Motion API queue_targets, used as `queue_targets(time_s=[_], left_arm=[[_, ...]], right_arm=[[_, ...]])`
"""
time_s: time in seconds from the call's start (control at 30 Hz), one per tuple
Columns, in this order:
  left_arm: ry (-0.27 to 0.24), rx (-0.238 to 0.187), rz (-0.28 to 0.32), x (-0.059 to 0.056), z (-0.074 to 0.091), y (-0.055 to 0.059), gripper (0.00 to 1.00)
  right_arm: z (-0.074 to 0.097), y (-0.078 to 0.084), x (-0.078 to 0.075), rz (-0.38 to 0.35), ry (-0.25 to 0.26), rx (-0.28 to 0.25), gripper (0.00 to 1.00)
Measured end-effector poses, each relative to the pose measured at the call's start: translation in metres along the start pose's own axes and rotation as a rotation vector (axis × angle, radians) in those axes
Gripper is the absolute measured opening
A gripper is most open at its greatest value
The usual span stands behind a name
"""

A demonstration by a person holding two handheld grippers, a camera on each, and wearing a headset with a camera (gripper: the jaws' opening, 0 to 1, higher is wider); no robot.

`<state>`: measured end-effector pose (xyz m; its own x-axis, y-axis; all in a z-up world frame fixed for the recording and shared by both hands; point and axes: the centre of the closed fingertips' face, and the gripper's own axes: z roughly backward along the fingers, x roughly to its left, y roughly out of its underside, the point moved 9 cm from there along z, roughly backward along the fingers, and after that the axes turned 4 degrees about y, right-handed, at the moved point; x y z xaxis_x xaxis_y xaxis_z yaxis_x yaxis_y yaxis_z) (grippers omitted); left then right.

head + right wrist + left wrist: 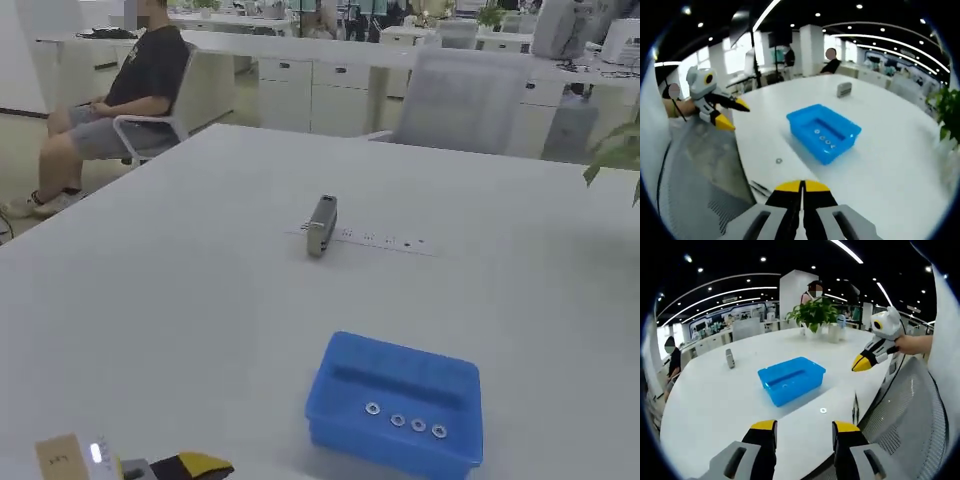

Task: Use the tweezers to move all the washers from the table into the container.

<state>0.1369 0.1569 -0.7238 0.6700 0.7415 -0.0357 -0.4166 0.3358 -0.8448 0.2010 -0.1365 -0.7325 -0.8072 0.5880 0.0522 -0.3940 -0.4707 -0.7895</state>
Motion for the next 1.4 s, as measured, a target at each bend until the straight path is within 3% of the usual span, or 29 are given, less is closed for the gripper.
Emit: queue_targets(time_s=[0.1,0.2,0.37,0.57,0.67,0.83,0.97,1.13,1.27,1.4], left_arm=[[-0.005,0.001,0.001,-0.007,0.000,-0.007,0.40],[-0.005,-0.016,0.020,-0.018,-0.002,-0.013,0.37],[-0.014,-0.016,0.034,-0.039,-0.009,-0.014,0.37],[-0.043,-0.030,0.056,-0.055,-0.007,-0.017,0.37],[-0.070,-0.060,0.104,-0.062,-0.002,-0.020,0.37],[-0.091,-0.053,0.133,-0.072,0.006,-0.021,0.37],[-0.063,-0.034,0.130,-0.074,0.008,-0.026,0.37],[0.018,-0.017,0.099,-0.065,-0.001,-0.032,0.37],[0.116,0.008,0.089,-0.051,-0.014,-0.033,0.36],[0.187,0.027,0.055,-0.041,-0.022,-0.035,0.37]], right_arm=[[0.008,0.007,-0.004,-0.019,-0.013,-0.028,0.00],[0.010,0.015,-0.006,0.025,-0.032,-0.012,0.00],[0.005,0.030,-0.009,0.181,-0.123,0.043,0.05],[-0.009,0.043,-0.015,0.374,-0.237,0.076,0.06],[-0.020,0.045,-0.017,0.401,-0.322,0.065,0.04],[-0.032,0.048,-0.022,0.511,-0.374,0.090,0.05],[-0.037,0.051,-0.019,0.551,-0.426,0.093,0.03],[-0.040,0.054,-0.016,0.589,-0.401,0.114,0.00],[-0.037,0.052,-0.019,0.543,-0.373,0.119,0.00],[-0.035,0.052,-0.008,0.600,-0.358,0.139,0.00]])
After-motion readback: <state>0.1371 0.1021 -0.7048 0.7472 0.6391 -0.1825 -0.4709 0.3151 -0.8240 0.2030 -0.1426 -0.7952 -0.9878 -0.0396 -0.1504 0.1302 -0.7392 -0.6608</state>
